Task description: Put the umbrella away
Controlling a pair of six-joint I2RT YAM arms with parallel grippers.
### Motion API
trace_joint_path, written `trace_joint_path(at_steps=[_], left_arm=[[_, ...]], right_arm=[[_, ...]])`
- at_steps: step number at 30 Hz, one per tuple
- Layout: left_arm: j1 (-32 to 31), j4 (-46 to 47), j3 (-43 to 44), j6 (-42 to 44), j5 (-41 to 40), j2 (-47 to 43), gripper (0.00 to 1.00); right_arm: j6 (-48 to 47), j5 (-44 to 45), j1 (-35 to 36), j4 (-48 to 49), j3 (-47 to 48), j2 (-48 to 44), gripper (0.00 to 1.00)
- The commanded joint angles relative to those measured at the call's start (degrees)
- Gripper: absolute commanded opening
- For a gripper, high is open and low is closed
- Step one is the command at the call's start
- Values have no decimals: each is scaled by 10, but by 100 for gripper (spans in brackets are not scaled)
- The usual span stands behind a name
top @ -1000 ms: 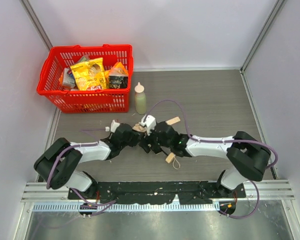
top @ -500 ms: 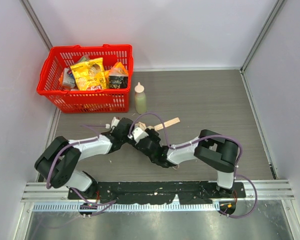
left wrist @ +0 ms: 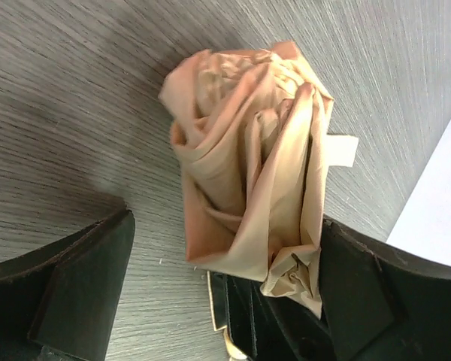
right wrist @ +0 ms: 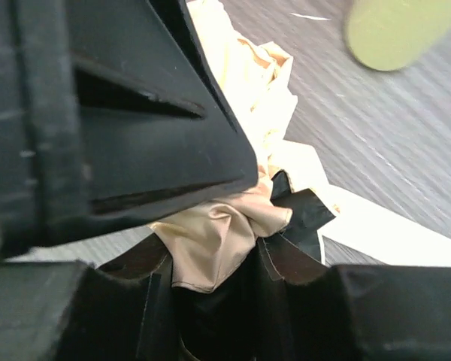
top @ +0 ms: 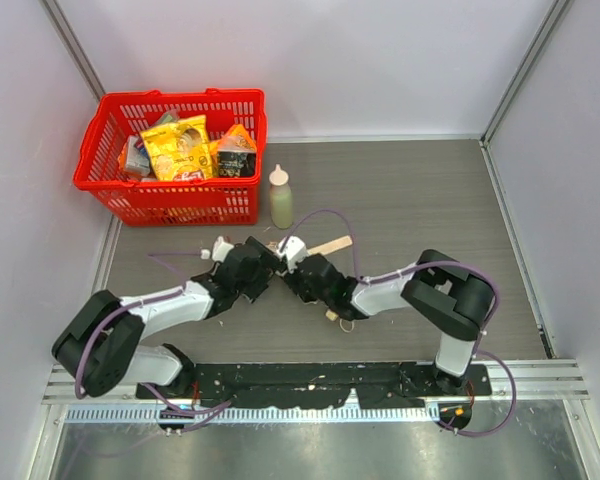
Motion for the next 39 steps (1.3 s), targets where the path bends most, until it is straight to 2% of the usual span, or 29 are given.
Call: trace_joint_path(at_steps=[1, 2, 7, 9, 10, 12, 14, 16, 17, 18, 19, 20, 22, 23, 26, 27, 30, 39], left_arm=[[-8, -71, -26, 51, 14, 31, 100], [-7, -65, -23, 54, 19, 46, 100], [-3, -47, -10, 69, 5, 107, 100], [-3, -47, -15, 80, -17, 113, 93], [-2, -32, -21, 86, -24, 115, 87], [-1, -15, -37, 91, -25, 115, 64], [-1, 7, -54, 88, -15, 114, 38], [-1, 29, -68, 82, -2, 114, 23], [0, 37, -73, 79, 4, 121, 12], [-1, 41, -75, 76, 11, 124, 3], [0, 43, -75, 73, 18, 128, 0], [-1, 46, -76, 73, 24, 135, 0], [0, 55, -79, 66, 34, 140, 0], [-1, 62, -83, 63, 40, 143, 0], [0, 62, -83, 52, 53, 143, 0], [-1, 62, -83, 51, 57, 143, 0], [-1, 57, -79, 48, 63, 140, 0], [0, 37, -68, 45, 70, 132, 0]], right_arm=[[88, -300, -61, -60, -50, 38, 1], [100, -350, -79, -42, -54, 42, 1], [131, -484, -126, 4, -55, 75, 1], [164, -535, -151, 41, -56, 94, 1], [185, -563, -157, 55, -54, 99, 1], [192, -569, -162, 43, -47, 99, 1], [187, -546, -161, 14, -42, 90, 1], [183, -507, -161, -33, -32, 74, 2], [183, -481, -159, -49, -29, 56, 6], [185, -459, -157, -70, -29, 44, 17], [187, -425, -153, -84, -28, 23, 21], [187, -411, -152, -115, -22, 11, 34], [181, -340, -142, -177, -9, -20, 67], [162, -299, -136, -193, -6, -46, 70], [114, -182, -97, -246, 2, -101, 76], [86, -115, -68, -253, 4, -125, 77], [50, -58, -29, -261, 22, -143, 79], [-7, 71, 22, -232, 94, -25, 80]])
